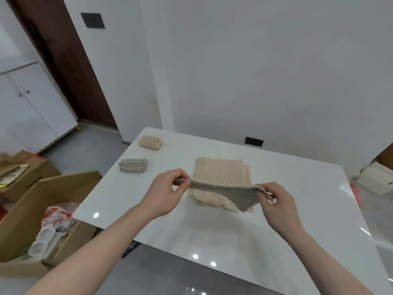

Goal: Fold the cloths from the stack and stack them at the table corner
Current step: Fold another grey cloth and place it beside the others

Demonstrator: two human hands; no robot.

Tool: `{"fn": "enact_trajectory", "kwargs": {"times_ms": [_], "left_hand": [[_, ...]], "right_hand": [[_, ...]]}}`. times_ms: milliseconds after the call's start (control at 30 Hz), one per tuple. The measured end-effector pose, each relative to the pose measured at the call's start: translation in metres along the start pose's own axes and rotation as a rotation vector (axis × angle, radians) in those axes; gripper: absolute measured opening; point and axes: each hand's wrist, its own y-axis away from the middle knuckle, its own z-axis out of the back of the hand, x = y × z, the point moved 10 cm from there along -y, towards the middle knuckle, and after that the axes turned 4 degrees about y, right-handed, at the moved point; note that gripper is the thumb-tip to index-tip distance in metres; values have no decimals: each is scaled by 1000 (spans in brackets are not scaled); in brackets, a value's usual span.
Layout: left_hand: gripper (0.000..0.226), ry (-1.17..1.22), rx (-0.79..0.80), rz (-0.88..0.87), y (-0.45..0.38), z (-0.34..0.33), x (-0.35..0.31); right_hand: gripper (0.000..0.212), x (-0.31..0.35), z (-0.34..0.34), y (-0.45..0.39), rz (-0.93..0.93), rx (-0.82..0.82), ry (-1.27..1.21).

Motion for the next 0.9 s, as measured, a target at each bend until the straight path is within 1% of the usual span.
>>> {"fn": "enact_trajectory", "kwargs": {"times_ms": [100, 267, 333, 400, 467, 533, 600, 700, 800, 900], "left_hand": [[13, -15, 114, 69, 18, -31, 48], [13, -57, 289, 148, 29, -106, 151], [10, -90, 356, 146, 30, -139, 193], [11, -120, 395, 114, 29, -167, 228], [12, -118, 400, 69, 28, -188, 254], [13, -92, 374, 16, 28, -203, 268], [11, -75, 296, -63, 31, -210, 277], [10, -100, 196, -151, 37, -214, 285], [12, -52, 182, -188, 40, -213, 284], [15, 10, 201, -172, 40, -213, 289]], "right_hand": [[28, -31, -35, 31, -30, 100, 49], [33, -118, -117, 67, -89, 247, 72], [34, -152, -148, 74, -98, 290, 73], [28, -183, -175, 78, -115, 312, 69], [22, -205, -196, 82, -117, 314, 59], [22, -217, -209, 85, -84, 278, 86], [25, -224, -212, 88, -72, 195, 79], [17, -222, -213, 93, -26, 114, 66], [19, -220, -216, 98, 38, 94, 114], [26, -223, -218, 95, 48, 63, 181]]}}
